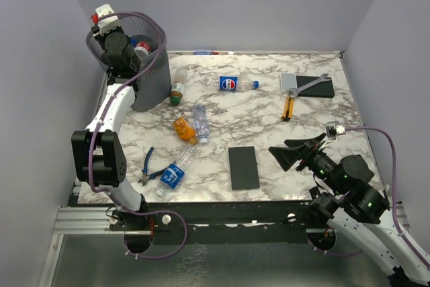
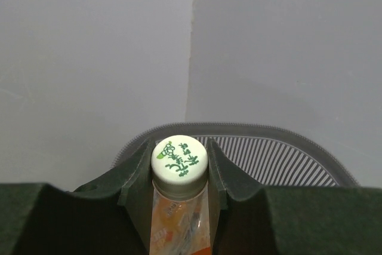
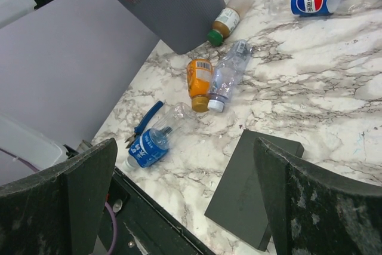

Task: Put the plastic bottles in the bin
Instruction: Place the plastic bottle in the trash bin.

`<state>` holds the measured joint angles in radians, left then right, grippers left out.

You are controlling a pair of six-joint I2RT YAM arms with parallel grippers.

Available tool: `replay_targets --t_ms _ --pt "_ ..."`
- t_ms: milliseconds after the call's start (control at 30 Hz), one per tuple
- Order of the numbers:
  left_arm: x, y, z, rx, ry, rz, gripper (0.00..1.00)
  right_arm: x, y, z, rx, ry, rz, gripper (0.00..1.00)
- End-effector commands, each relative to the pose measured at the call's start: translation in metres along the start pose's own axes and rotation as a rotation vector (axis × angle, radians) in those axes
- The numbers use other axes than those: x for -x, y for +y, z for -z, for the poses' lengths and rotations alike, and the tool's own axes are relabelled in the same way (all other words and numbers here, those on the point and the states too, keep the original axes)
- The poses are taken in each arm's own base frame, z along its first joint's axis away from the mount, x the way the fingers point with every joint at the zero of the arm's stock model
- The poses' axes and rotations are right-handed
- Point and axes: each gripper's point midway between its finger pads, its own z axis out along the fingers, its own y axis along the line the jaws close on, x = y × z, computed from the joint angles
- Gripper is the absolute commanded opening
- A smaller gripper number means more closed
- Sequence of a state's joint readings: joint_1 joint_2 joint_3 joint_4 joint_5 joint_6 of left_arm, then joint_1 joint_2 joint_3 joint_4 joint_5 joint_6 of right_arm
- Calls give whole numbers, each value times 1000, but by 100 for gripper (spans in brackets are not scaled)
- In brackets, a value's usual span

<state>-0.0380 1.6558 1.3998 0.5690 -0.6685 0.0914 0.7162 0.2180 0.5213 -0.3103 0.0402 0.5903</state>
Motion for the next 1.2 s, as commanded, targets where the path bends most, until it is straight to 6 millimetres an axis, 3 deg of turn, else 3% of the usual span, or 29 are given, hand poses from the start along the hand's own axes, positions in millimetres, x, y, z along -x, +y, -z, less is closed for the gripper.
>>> replay_targets --t_ms 0,100,300,400,533,833,1033,1100,1167 --pt "-28 -4 2 -42 83 41 0 -9 -11 -1 -47 24 0 98" --pt "-2 -7 -2 -51 29 78 0 -9 -12 -1 -52 27 0 98" --pt "92 -9 -5 -35 -185 99 0 -9 -12 -1 -55 27 -4 98" --pt "113 -7 -5 -24 -247 78 0 -10 -14 -2 -58 19 -12 98" --pt "90 -4 -9 5 -209 39 0 -11 -14 -2 -55 18 -20 98" --pt "-22 2 -7 60 -15 -72 0 -9 -19 5 -82 12 6 98" --pt "-68 11 -2 127 83 -93 0 -13 -20 1 -79 26 8 98" --pt "-74 14 0 144 98 -91 12 -14 -20 0 -83 33 13 98" --pt "-74 14 0 146 102 -87 39 -15 -21 -2 -86 39 17 98"
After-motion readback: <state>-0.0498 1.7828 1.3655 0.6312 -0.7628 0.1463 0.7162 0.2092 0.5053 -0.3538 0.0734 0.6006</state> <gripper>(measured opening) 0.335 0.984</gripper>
